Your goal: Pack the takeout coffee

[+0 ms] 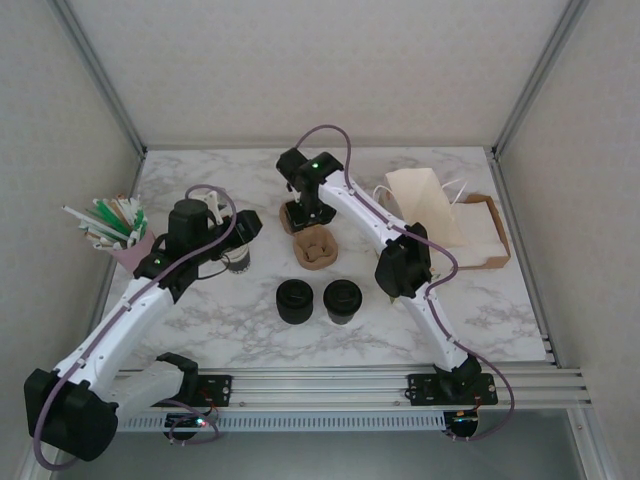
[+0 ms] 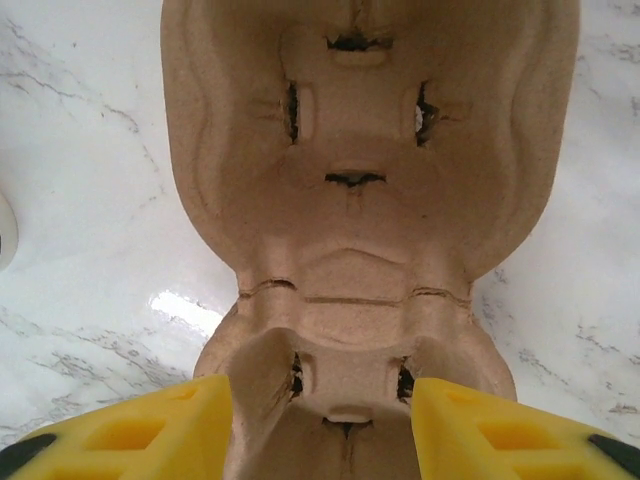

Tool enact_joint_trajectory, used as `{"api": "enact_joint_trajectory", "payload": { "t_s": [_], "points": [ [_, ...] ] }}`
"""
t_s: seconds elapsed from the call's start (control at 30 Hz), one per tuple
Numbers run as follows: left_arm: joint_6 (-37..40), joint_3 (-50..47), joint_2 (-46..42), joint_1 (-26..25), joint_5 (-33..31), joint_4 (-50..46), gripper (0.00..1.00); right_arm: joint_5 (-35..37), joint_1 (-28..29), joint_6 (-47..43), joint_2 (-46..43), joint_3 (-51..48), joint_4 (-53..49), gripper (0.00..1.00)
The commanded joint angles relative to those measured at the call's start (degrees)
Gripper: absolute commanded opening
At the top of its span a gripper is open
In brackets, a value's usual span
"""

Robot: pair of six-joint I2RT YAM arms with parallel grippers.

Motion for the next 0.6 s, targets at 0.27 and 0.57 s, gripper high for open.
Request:
{"api": "enact_joint_trajectory", "payload": {
  "t_s": [0.27, 0.57],
  "points": [
    [2.2, 4.0, 3.6, 1.3, 2.4, 2.1, 0.50, -1.5, -0.3, -1.8, 4.1, 2.3, 0.8, 0.51],
    [2.2, 4.0, 3.9, 1.4, 2.4, 2.4, 0.46, -1.2, -0.4, -2.2, 5.1, 2.7, 1.3, 0.49]
  ]
}}
